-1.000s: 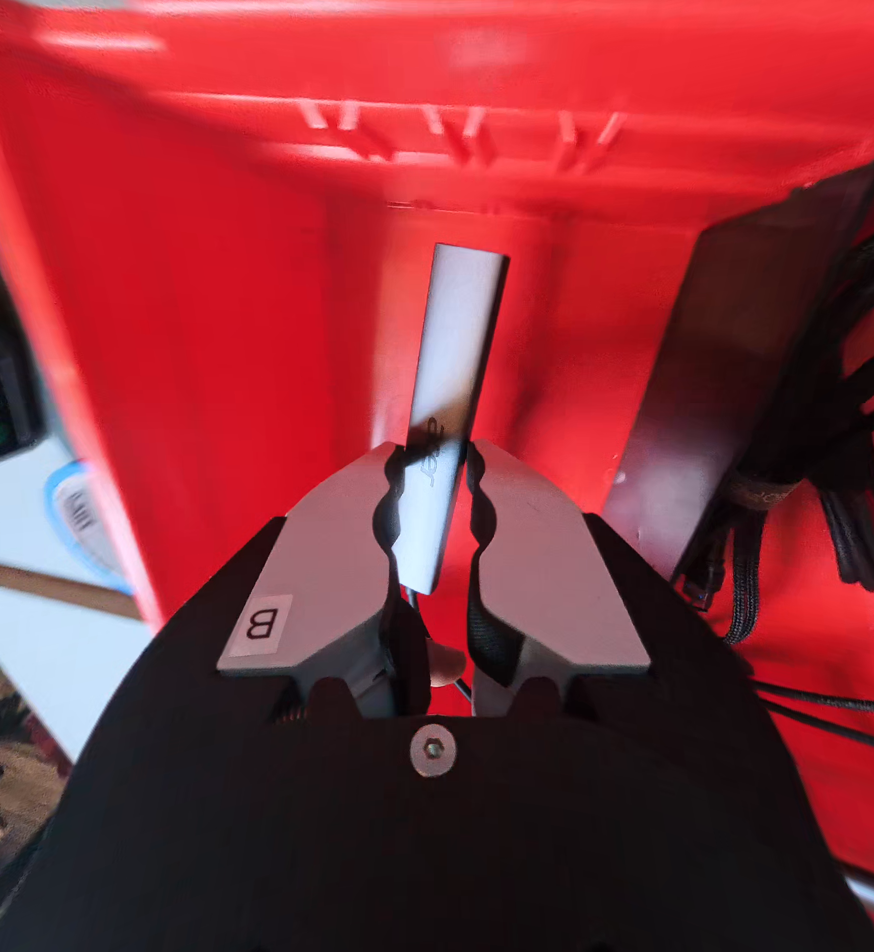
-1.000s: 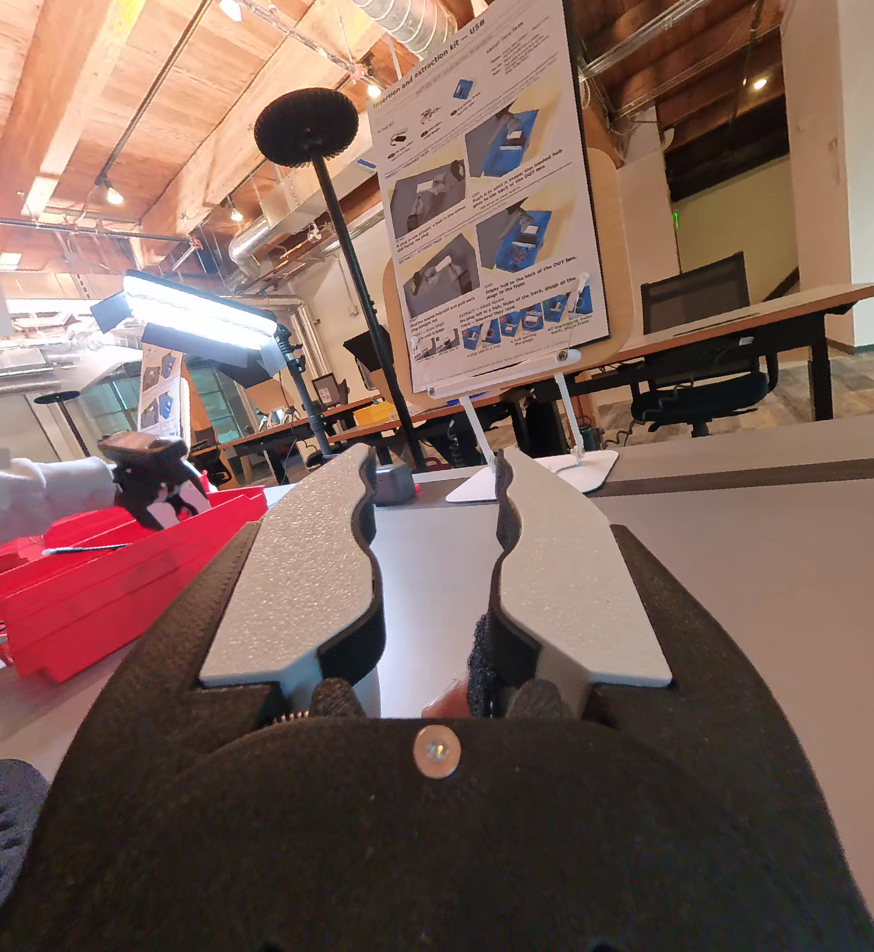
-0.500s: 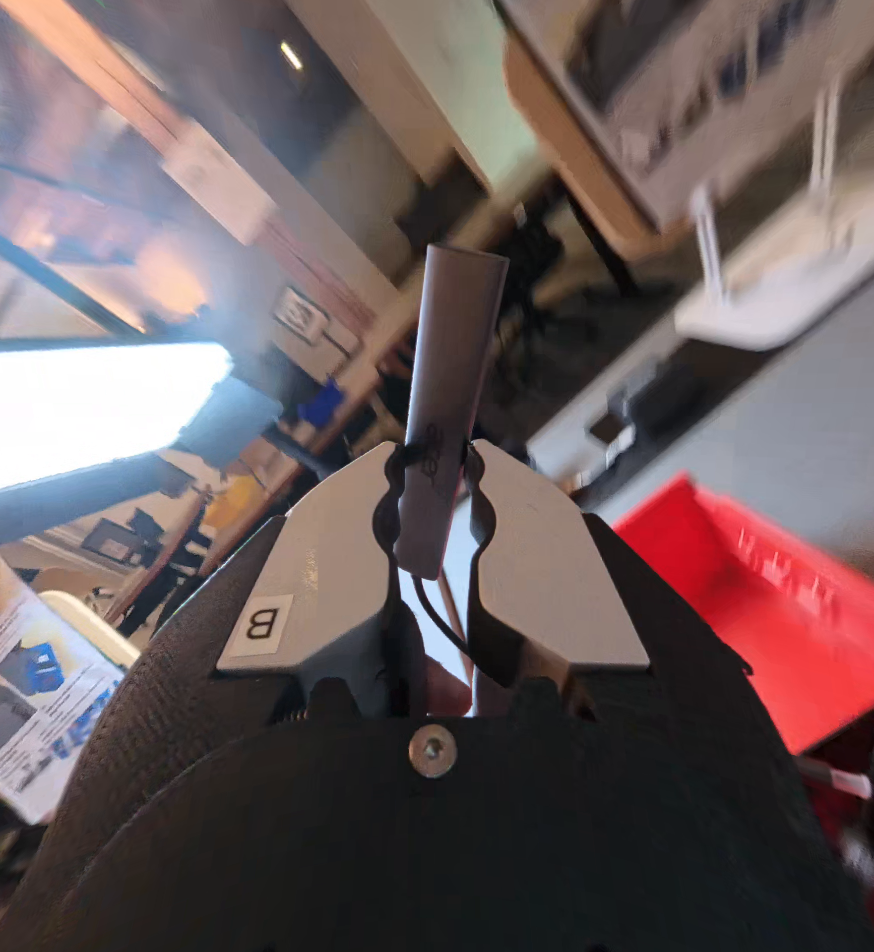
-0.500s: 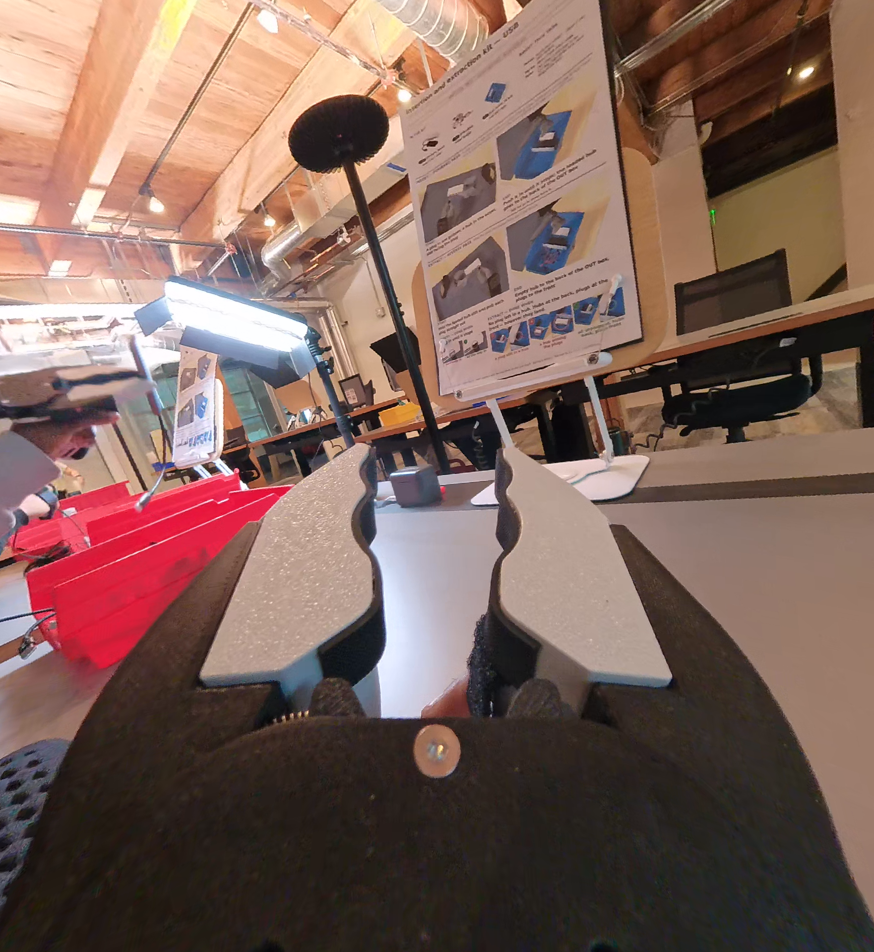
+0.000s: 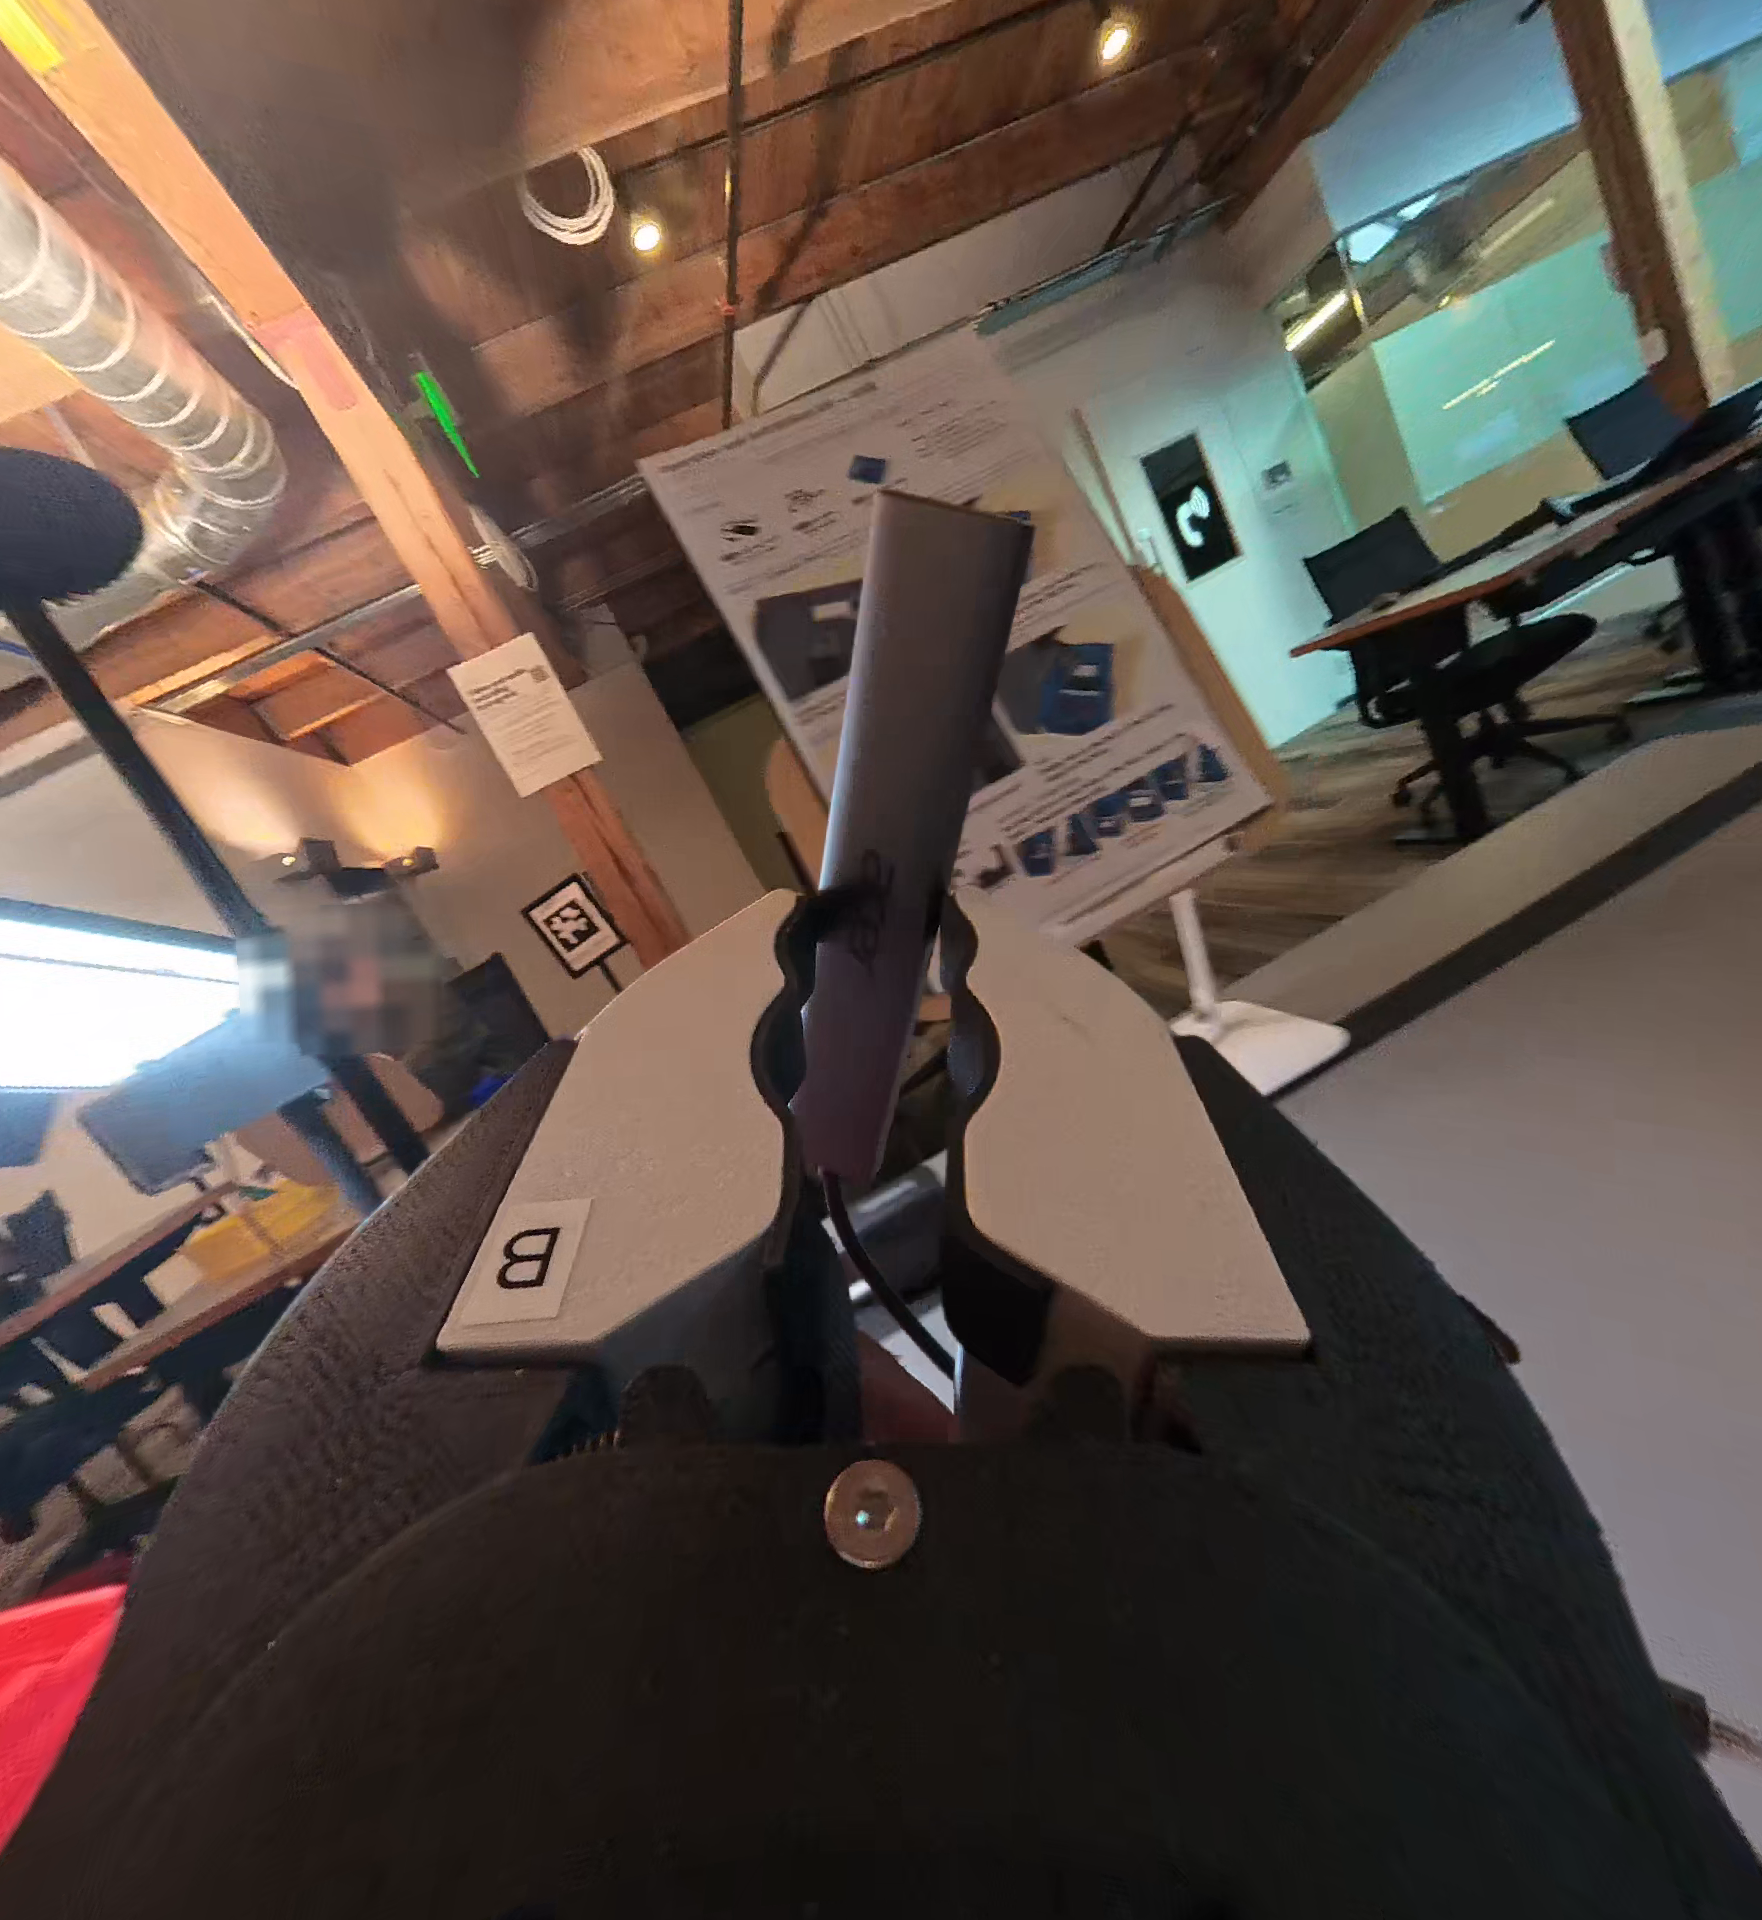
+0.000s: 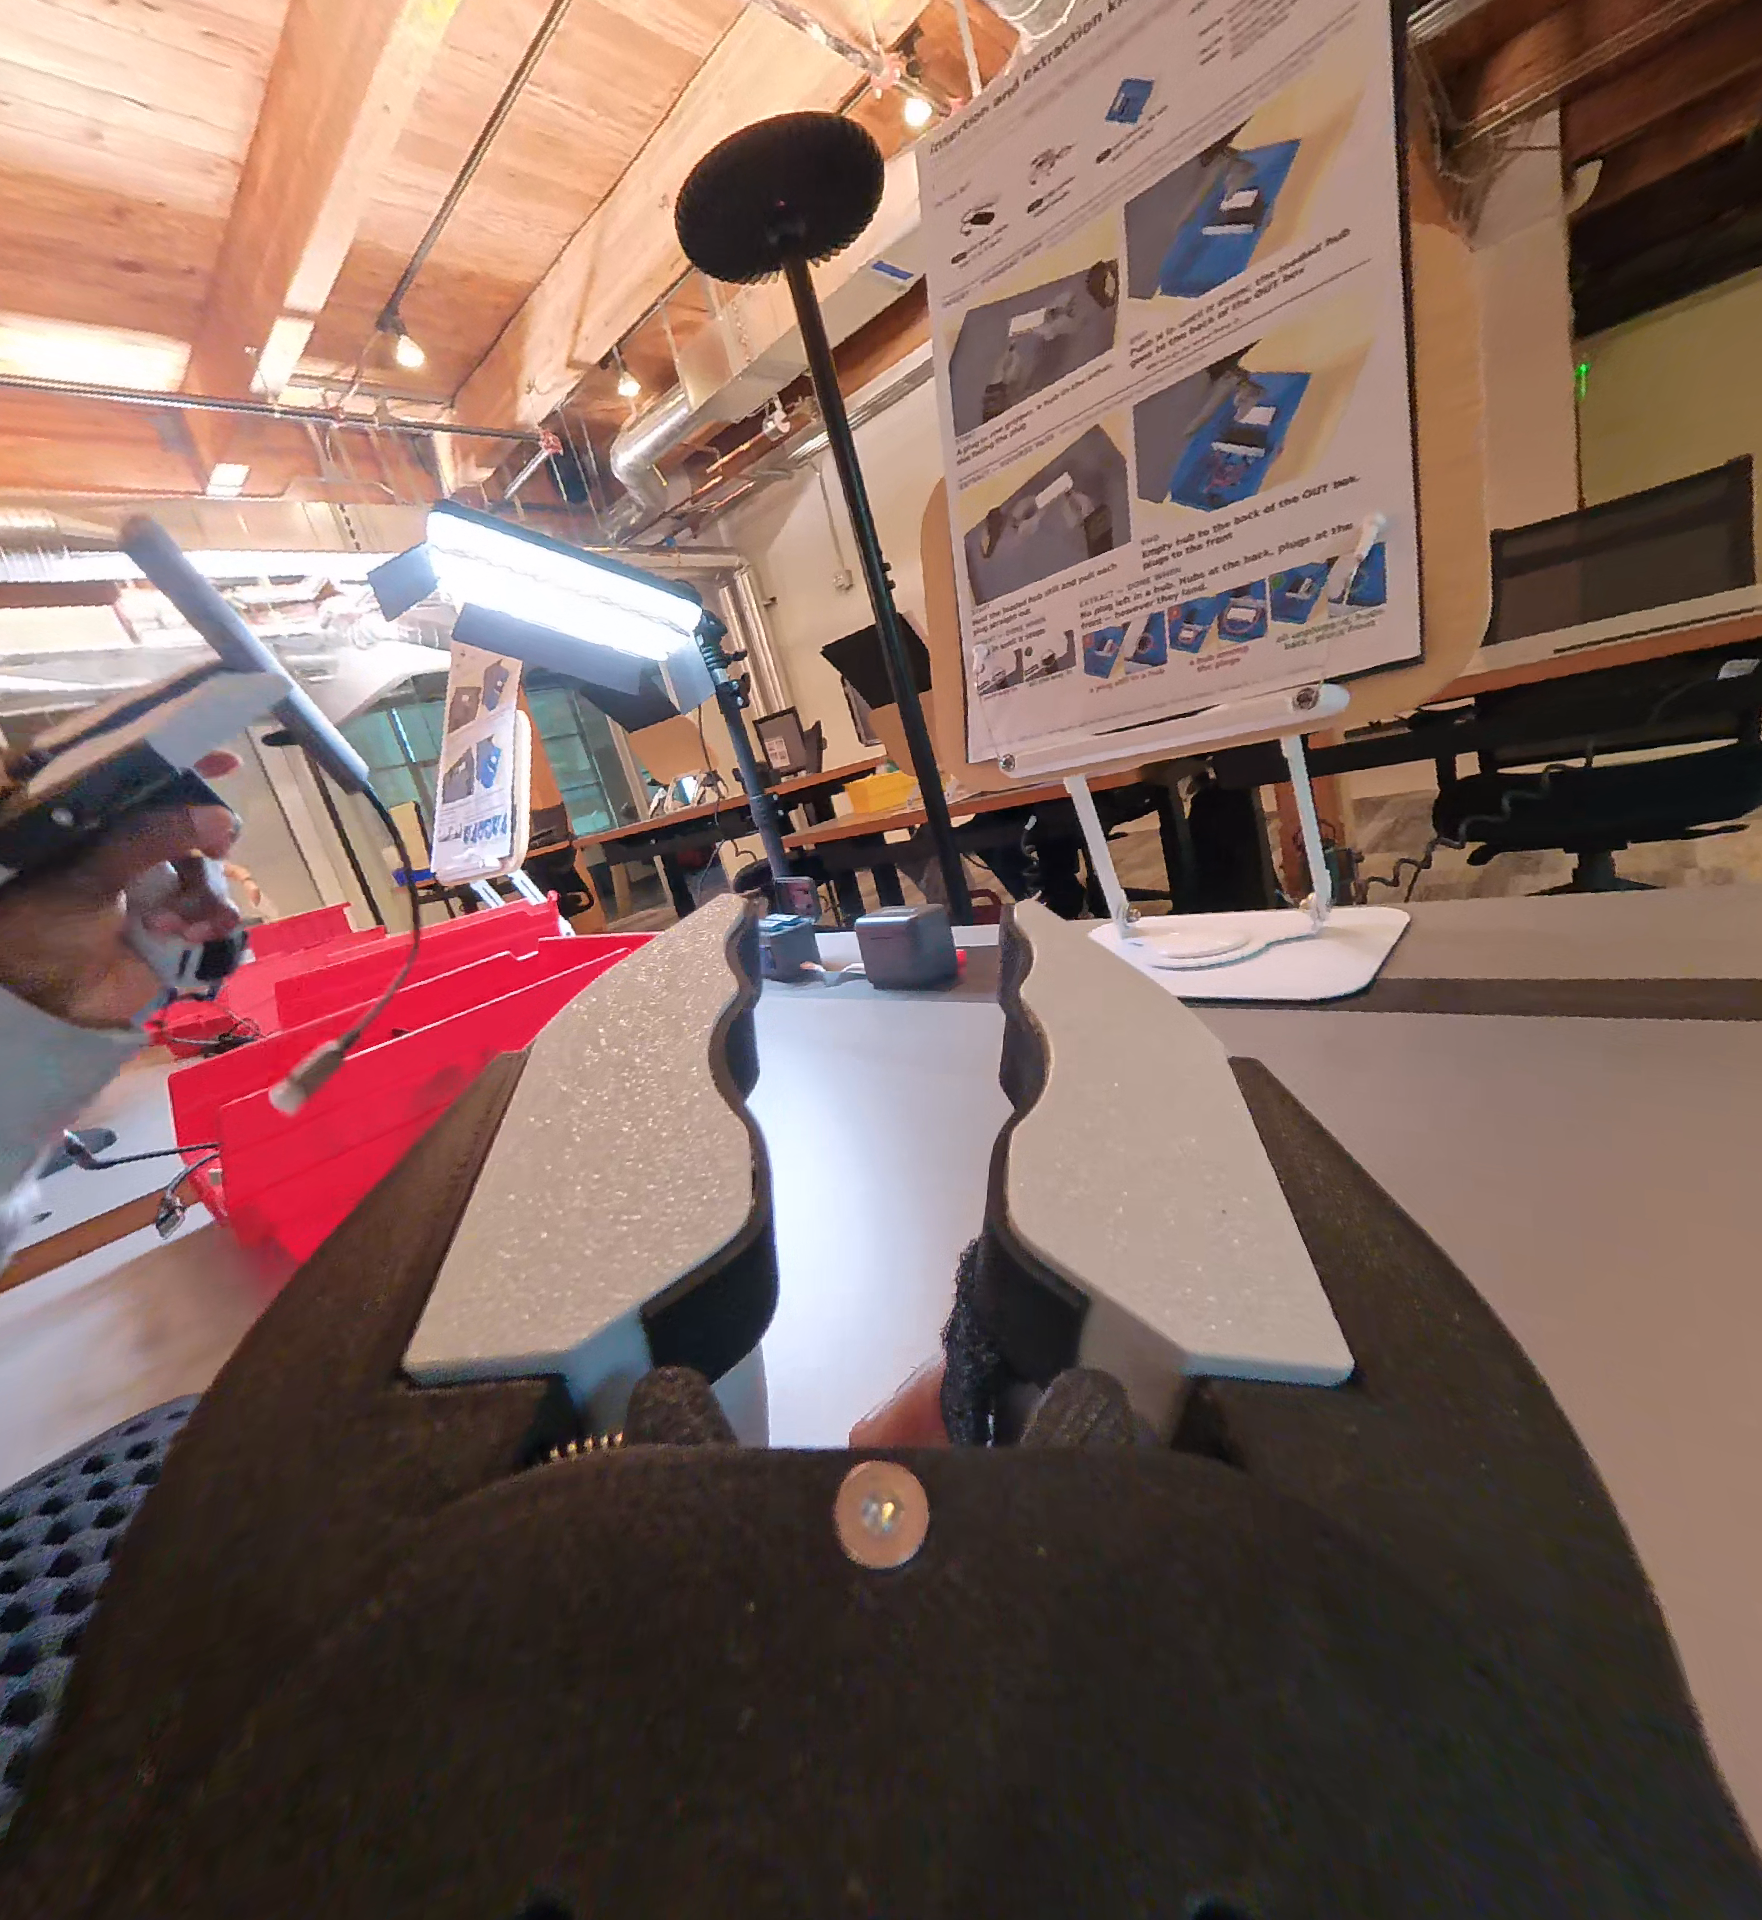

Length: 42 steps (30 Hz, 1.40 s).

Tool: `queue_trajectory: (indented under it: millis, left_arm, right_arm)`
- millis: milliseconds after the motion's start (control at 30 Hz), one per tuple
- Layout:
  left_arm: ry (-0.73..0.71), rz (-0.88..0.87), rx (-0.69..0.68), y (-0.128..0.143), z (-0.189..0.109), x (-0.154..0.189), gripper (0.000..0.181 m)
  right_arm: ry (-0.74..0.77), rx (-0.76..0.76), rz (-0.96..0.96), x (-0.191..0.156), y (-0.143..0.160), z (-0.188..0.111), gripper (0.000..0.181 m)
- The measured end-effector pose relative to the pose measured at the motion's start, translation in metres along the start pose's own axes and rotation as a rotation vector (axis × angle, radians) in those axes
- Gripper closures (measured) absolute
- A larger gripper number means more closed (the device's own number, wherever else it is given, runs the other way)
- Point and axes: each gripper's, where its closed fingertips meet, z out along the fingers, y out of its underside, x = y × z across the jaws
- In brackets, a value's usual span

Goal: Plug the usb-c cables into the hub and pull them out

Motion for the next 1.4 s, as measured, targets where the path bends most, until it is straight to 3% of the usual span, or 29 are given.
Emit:
queue_trajectory:
  millis: [33,233,333,500,667,767,833,933,1067,1133,1200,1267,1400]
  left_arm:
    - [0.012,-0.014,0.005,0.002,0.000,0.019,0.158]
    - [0.089,-0.086,0.046,0.011,0.001,0.113,0.158]
    - [0.118,-0.120,0.063,0.011,0.001,0.144,0.158]
    - [0.093,0.194,0.029,0.019,0.002,0.174,0.158]
    - [0.127,0.342,0.004,0.030,0.000,0.191,0.158]
    - [0.140,0.427,-0.003,0.033,-0.001,0.198,0.158]
    - [0.166,0.459,0.009,0.033,-0.002,0.205,0.158]
    - [0.290,0.368,0.012,0.034,-0.005,0.215,0.157]
    - [0.532,-0.036,0.140,0.004,-0.021,0.219,0.144]
    - [0.648,-0.125,0.114,0.002,-0.024,0.220,0.138]
    - [0.767,-0.050,0.053,0.012,-0.028,0.232,0.140]
    - [0.783,0.085,0.044,0.019,-0.028,0.238,0.160]
    - [0.802,0.171,0.057,0.021,-0.029,0.246,0.167]
  right_arm:
    - [-0.004,0.001,0.008,0.000,0.000,0.000,0.138]
    - [-0.041,-0.004,0.043,-0.007,-0.001,0.002,0.139]
    - [-0.135,-0.021,0.061,-0.028,-0.007,0.007,0.138]
    - [-0.422,-0.184,0.115,-0.101,-0.011,0.020,0.134]
    - [-0.408,-0.417,0.018,-0.127,0.017,0.040,0.135]
    - [-0.412,-0.457,-0.035,-0.134,0.027,0.048,0.145]
    - [-0.373,-0.464,-0.103,-0.129,0.031,0.052,0.167]
    - [-0.358,-0.445,-0.259,-0.117,0.031,0.049,0.171]
    - [-0.509,-0.340,-0.476,-0.122,0.015,0.031,0.171]
    - [-0.618,-0.302,-0.663,-0.132,0.012,0.018,0.171]
    - [-0.670,-0.317,-0.837,-0.135,0.016,0.011,0.171]
    - [-0.719,-0.335,-0.943,-0.138,0.020,0.006,0.171]
    - [-0.718,-0.372,-1.025,-0.128,0.024,0.001,0.169]
